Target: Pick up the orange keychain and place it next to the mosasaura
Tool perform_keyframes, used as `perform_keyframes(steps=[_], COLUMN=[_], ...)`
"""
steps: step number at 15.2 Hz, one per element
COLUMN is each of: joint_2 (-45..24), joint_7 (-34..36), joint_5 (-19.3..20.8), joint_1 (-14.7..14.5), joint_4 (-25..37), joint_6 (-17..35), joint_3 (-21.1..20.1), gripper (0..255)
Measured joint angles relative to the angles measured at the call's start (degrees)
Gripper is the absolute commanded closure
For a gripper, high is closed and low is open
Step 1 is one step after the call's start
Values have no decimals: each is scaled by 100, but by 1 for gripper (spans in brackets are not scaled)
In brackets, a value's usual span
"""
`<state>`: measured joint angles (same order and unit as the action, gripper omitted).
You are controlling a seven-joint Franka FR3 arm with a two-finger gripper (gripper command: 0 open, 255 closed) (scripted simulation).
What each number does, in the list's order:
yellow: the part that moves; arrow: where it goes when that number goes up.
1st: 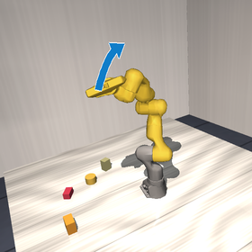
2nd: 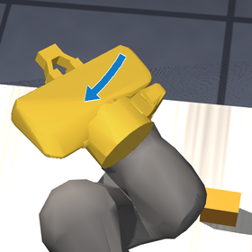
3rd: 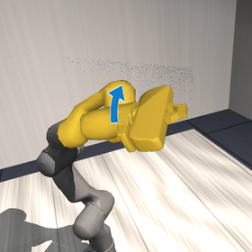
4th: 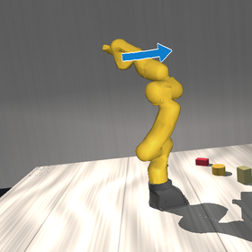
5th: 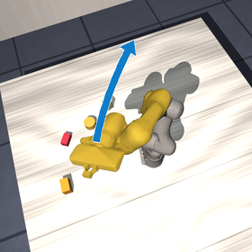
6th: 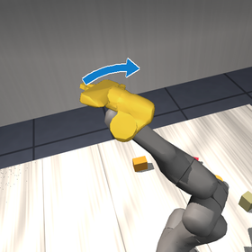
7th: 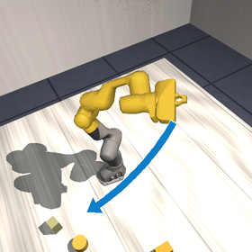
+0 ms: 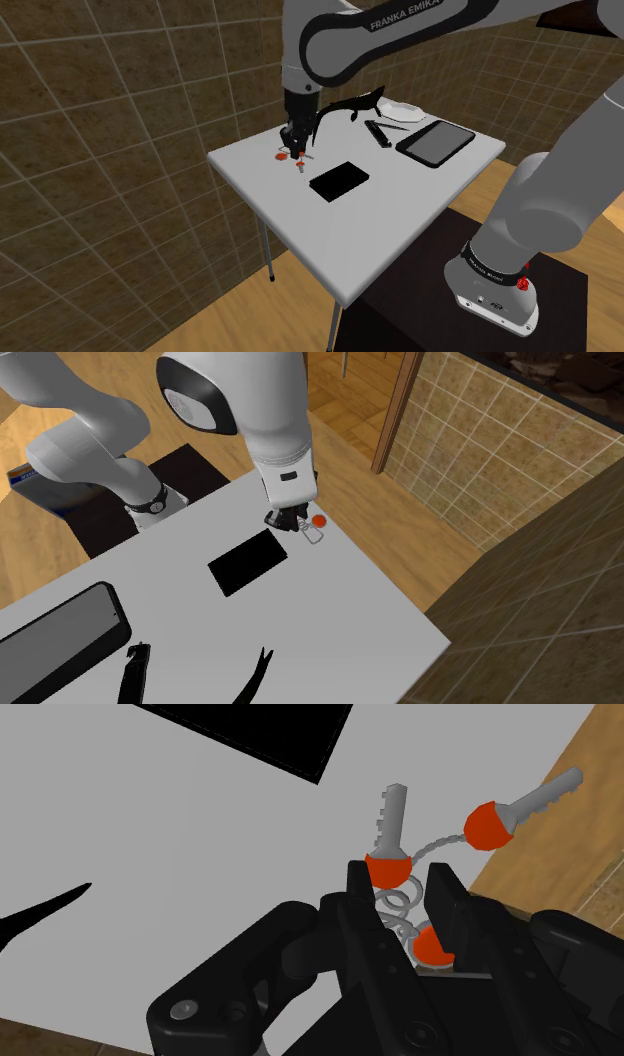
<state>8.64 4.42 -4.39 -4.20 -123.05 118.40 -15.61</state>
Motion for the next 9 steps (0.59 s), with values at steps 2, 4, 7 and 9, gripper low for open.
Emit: perform_keyframes(steps=[2,4,7,9], joint_2=[30,69,117,121], joint_7=[-3,-19,-24,-8], joint_5=[-2,-7,-12,-9], joint_1=[4,12,17,15], joint_4=[143,252,443,579], joint_6=[-172,-319,-558,-696], joint_3=[9,24,37,34], gripper=[255,255,255,255])
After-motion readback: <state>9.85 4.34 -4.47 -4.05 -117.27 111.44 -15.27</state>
